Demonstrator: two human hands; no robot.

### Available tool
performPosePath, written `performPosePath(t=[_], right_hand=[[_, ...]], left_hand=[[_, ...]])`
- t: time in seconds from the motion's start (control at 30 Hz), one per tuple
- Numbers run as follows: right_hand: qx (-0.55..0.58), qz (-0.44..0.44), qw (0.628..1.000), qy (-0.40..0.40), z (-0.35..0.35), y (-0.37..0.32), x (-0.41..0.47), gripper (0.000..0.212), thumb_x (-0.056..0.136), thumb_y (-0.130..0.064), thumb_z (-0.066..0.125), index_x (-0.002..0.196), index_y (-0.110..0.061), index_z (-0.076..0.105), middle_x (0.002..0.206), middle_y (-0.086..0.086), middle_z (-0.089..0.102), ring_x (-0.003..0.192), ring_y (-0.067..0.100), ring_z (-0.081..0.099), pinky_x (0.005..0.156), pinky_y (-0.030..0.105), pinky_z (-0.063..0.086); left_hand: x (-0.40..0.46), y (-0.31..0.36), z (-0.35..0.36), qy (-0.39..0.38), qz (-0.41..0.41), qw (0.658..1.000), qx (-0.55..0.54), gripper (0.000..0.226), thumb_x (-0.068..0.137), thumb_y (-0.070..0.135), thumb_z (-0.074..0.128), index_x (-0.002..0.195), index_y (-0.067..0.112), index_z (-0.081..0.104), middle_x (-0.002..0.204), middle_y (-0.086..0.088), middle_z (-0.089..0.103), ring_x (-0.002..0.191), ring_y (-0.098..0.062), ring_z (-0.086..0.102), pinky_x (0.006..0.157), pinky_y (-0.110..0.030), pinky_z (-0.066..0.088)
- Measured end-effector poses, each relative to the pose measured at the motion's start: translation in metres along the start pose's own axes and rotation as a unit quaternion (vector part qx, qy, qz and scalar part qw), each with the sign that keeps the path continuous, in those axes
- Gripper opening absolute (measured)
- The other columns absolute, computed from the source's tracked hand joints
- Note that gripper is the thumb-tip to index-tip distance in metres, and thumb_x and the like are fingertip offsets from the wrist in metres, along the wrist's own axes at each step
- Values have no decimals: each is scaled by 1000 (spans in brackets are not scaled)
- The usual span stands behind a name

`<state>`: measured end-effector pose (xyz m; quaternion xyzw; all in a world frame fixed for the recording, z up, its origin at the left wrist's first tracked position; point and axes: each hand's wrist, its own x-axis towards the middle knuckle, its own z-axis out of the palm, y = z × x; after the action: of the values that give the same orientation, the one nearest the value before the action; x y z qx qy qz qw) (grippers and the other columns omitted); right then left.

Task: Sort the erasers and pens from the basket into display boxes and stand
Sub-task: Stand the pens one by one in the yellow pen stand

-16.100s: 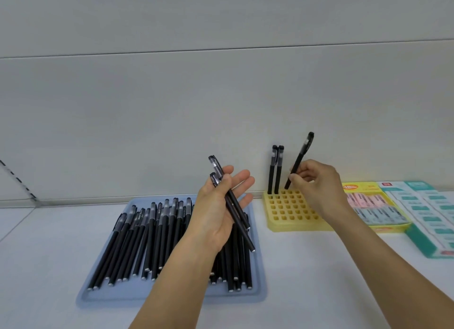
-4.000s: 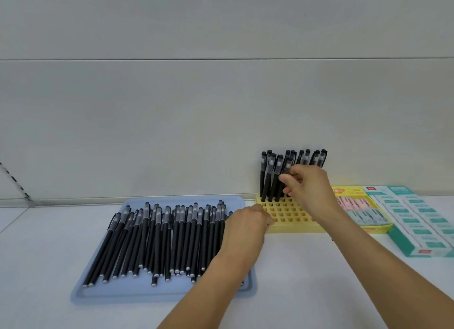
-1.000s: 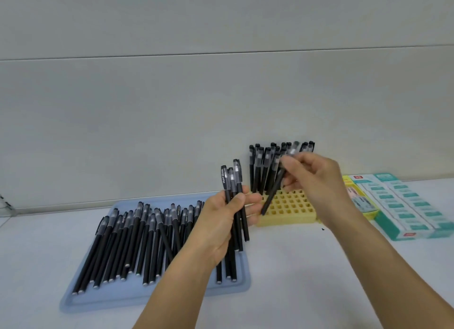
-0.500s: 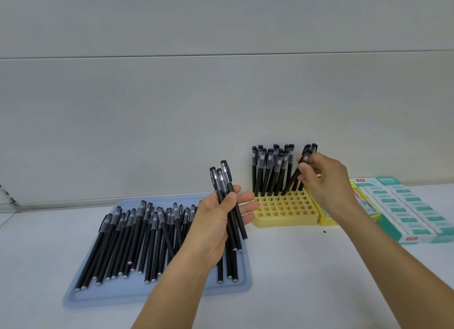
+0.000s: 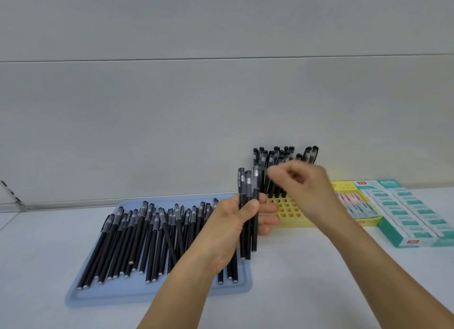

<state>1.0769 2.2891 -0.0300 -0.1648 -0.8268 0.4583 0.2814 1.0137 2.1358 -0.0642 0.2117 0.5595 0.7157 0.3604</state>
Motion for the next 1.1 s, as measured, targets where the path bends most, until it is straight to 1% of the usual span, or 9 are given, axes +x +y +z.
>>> performPosePath(t=[0.03, 0.1, 0.2, 0.33, 0.7, 0.83, 0.97, 1.03, 1.1], right_hand=[[29, 6, 998, -57, 3, -6, -3, 15, 85, -28, 70, 77, -16, 70, 70, -2, 68, 64, 9, 59, 63, 22, 48], [46, 2, 997, -62, -1, -10, -2, 16, 86, -17, 69, 74, -7, 67, 60, -3, 62, 55, 6, 53, 55, 18, 45], [100, 18, 992, 80, -26, -7, 8, 12, 90, -11, 64, 80, -4, 65, 58, 3, 63, 46, 11, 56, 47, 23, 48], [19, -21, 983, 182, -55, 13, 23, 12, 94, -19, 60, 89, -8, 63, 71, 10, 69, 61, 17, 69, 62, 28, 57], [-46, 2, 994, 103, -32, 62, 34, 7, 93, -14, 61, 87, -10, 61, 75, 10, 68, 62, 8, 68, 63, 24, 59], [-88, 24, 993, 74, -26, 67, 37, 10, 92, -19, 63, 82, -16, 62, 74, 4, 67, 63, 12, 68, 69, 41, 59], [-179, 31, 970, 161, -26, 57, 26, 21, 85, -42, 67, 93, -25, 57, 77, -8, 58, 70, 13, 58, 63, 35, 47], [-106, -8, 979, 175, -21, 41, 9, 20, 85, -40, 68, 93, -24, 59, 75, -6, 58, 70, 13, 55, 63, 34, 45], [1, -26, 999, 40, -13, 19, -5, 6, 88, -29, 67, 84, -24, 67, 75, -7, 66, 70, 7, 59, 65, 23, 48]], left_hand=[[0, -1, 4, -19, -4, 1000, 9, 25, 102, 16, 46, 118, 5, 61, 108, -13, 72, 100, -27, 70, 83, -34, 55], [0, -1, 8, -35, -4, 999, 22, 25, 102, 15, 45, 118, 5, 62, 108, -13, 72, 102, -26, 69, 91, -38, 54], [2, -2, 3, -10, -2, 1000, 20, 26, 102, 14, 44, 119, 5, 61, 109, -10, 73, 104, -22, 69, 97, -39, 52], [3, -7, -8, 40, -3, 999, -2, 26, 102, 15, 44, 120, 5, 60, 108, -10, 73, 104, -22, 69, 97, -39, 52], [2, -8, -7, 45, 4, 999, 5, 26, 103, 15, 43, 121, 6, 60, 108, -10, 73, 103, -21, 69, 97, -39, 52], [1, -7, -5, 44, 1, 999, 9, 26, 103, 15, 43, 120, 6, 60, 108, -10, 73, 103, -21, 69, 96, -39, 53], [-1, -3, -2, 18, -10, 1000, 20, 25, 103, 17, 43, 119, 8, 60, 109, -8, 73, 103, -21, 69, 93, -42, 54], [-1, -2, 1, -6, -16, 999, 31, 25, 103, 18, 44, 120, 8, 59, 109, -9, 73, 104, -22, 69, 93, -44, 54], [0, -2, 6, -40, -24, 998, 46, 26, 102, 19, 45, 121, 7, 60, 111, -11, 72, 105, -23, 69, 93, -46, 54]])
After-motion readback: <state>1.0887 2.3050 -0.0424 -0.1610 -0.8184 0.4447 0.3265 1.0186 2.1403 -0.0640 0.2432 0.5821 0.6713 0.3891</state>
